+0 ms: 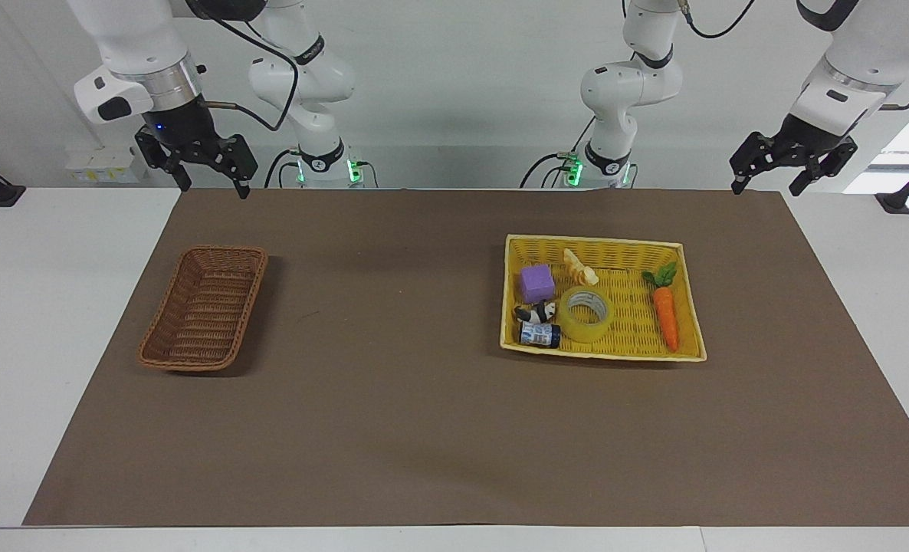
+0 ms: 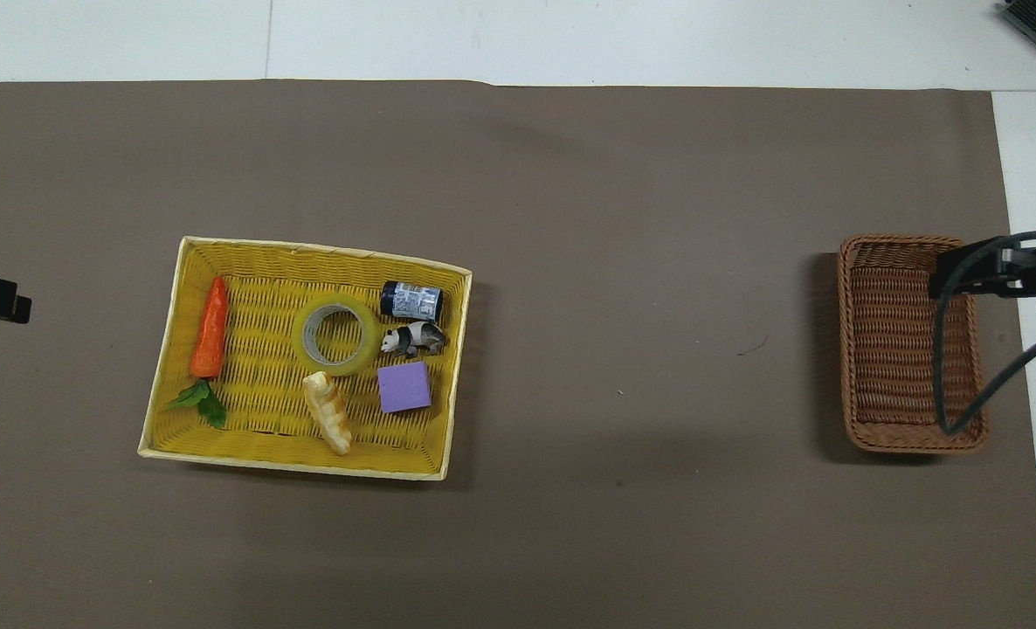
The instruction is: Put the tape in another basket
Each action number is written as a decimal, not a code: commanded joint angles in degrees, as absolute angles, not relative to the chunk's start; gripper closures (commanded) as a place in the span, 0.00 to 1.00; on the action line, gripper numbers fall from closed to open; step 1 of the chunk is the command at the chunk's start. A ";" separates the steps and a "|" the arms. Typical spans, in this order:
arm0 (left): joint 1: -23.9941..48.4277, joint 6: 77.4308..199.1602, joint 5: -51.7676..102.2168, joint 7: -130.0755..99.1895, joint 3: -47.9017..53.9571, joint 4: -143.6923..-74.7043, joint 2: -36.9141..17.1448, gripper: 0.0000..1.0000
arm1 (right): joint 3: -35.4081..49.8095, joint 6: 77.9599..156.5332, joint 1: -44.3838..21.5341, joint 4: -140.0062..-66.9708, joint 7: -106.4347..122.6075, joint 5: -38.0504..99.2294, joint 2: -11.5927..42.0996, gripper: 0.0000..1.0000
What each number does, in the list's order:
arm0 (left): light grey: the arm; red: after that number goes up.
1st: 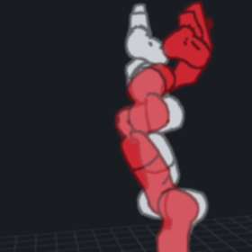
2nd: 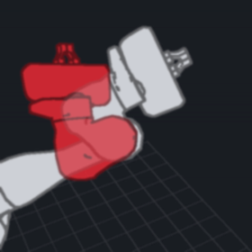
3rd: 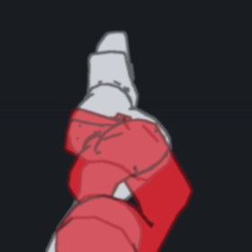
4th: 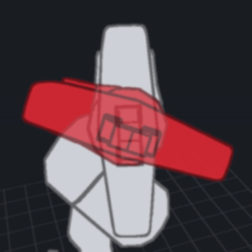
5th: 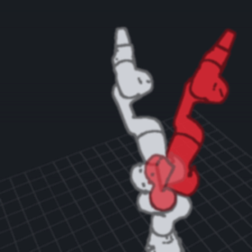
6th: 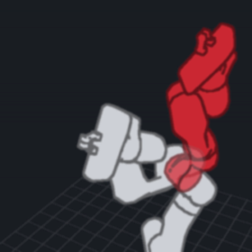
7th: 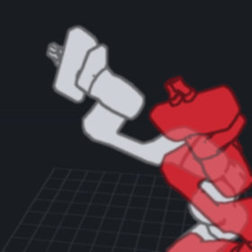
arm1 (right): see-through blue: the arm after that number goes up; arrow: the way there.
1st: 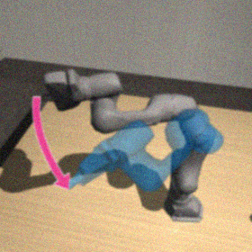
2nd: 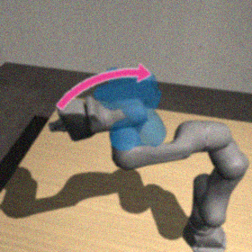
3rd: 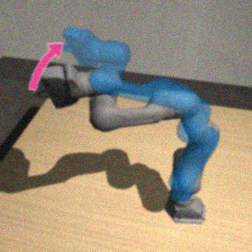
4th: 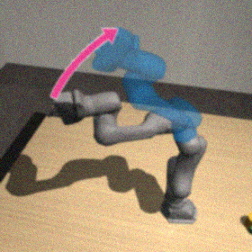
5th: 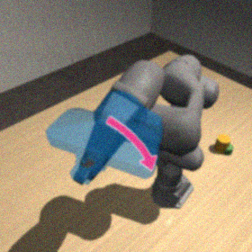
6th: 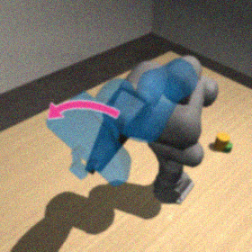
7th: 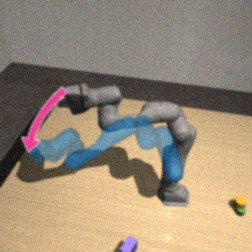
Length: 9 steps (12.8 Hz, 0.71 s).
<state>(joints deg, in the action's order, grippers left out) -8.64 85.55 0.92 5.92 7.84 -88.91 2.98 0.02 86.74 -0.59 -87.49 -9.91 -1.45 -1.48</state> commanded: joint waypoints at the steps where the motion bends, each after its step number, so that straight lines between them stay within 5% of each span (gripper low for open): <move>1: -9.14 87.01 0.26 6.33 7.74 -91.14 4.66 0.00 | 0.53 85.43 0.44 -86.40 -8.35 -0.44 -0.97 0.00; 9: -9.14 91.04 0.26 6.77 7.65 -94.91 4.66 0.00 | 0.53 85.43 0.44 -86.40 -8.26 -0.44 -0.97 0.00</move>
<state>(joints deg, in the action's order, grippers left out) -8.66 88.21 0.92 6.04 7.47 -91.46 2.99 0.02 86.74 -0.59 -87.49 -9.91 -1.45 -1.48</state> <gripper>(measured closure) 0.000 0.000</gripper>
